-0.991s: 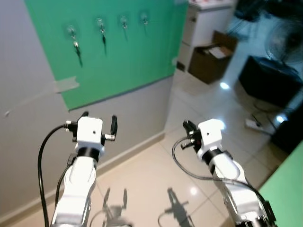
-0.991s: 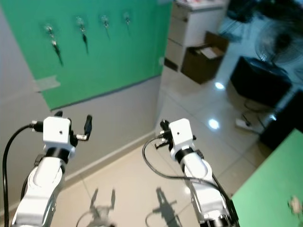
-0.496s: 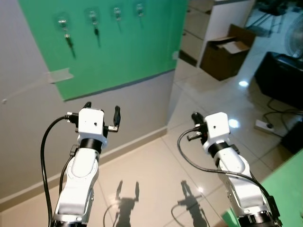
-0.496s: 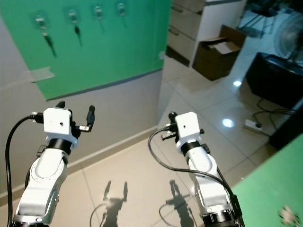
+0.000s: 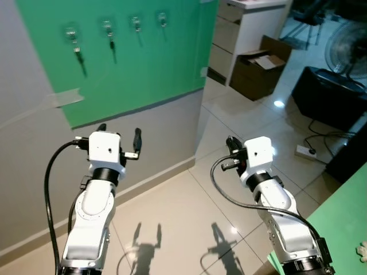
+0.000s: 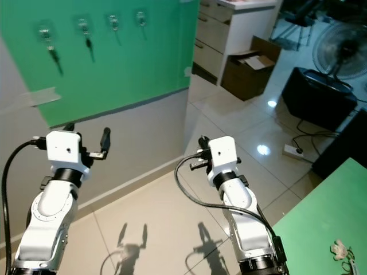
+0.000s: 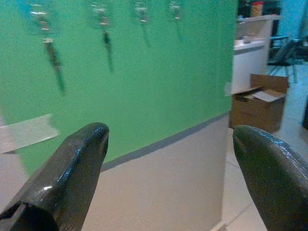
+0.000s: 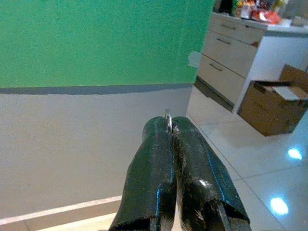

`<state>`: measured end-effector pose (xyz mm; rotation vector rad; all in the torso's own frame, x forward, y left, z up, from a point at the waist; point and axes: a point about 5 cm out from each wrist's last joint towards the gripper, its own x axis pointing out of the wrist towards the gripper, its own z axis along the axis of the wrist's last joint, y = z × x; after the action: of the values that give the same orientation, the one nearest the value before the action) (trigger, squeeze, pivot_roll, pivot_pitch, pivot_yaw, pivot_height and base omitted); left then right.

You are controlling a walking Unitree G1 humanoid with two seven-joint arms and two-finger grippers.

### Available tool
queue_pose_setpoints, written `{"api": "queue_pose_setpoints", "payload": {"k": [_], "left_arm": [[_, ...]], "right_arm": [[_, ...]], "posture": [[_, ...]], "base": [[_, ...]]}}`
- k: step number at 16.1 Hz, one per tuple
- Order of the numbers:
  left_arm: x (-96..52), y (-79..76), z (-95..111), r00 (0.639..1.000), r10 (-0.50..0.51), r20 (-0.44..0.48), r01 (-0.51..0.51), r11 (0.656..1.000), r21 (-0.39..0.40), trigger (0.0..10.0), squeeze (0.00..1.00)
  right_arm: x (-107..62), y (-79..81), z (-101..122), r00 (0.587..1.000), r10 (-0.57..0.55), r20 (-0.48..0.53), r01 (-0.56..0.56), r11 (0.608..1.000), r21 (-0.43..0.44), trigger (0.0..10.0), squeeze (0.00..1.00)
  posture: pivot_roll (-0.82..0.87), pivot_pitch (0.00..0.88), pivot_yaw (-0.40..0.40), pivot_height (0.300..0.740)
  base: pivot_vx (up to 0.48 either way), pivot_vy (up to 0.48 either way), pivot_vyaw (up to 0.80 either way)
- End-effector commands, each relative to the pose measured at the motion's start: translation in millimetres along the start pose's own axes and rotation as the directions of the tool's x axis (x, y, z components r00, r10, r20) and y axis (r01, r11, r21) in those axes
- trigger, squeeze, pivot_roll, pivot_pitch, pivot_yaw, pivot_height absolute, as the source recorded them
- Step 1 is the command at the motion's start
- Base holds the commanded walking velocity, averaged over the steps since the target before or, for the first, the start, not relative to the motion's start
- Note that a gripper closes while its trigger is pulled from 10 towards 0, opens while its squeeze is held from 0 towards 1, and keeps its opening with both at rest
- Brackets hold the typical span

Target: Hang keys on a hook

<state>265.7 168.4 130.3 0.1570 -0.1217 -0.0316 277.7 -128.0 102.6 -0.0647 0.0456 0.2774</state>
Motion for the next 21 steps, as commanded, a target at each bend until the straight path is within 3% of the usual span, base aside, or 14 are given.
{"api": "queue_pose_setpoints", "payload": {"k": [1,11,21], "left_arm": [[0.2,-0.4,0.2,1.000,-0.012,0.007,0.012,1.000,-0.003,10.0,0.00],[-2.1,-0.8,-0.9,1.000,-0.026,0.005,0.026,1.000,-0.004,10.0,0.00],[-0.9,-1.3,0.3,0.999,-0.036,0.012,0.036,0.999,-0.002,10.0,0.00]], "right_arm": [[1.7,-5.3,2.7,1.000,-0.012,-0.002,0.012,1.000,0.008,10.0,0.00],[2.1,-0.9,-0.4,1.000,0.016,-0.010,-0.017,0.998,-0.054,10.0,0.00],[3.7,3.0,-0.4,0.999,0.053,-0.002,-0.053,0.995,-0.089,10.0,0.00]], "posture": [[-0.03,0.000,-0.024,0.740],[-0.02,0.000,-0.021,0.740],[-0.02,0.000,-0.016,0.740]], "base": [[0.424,0.000,-0.41],[0.424,0.000,-0.09],[0.431,0.000,0.76]]}}
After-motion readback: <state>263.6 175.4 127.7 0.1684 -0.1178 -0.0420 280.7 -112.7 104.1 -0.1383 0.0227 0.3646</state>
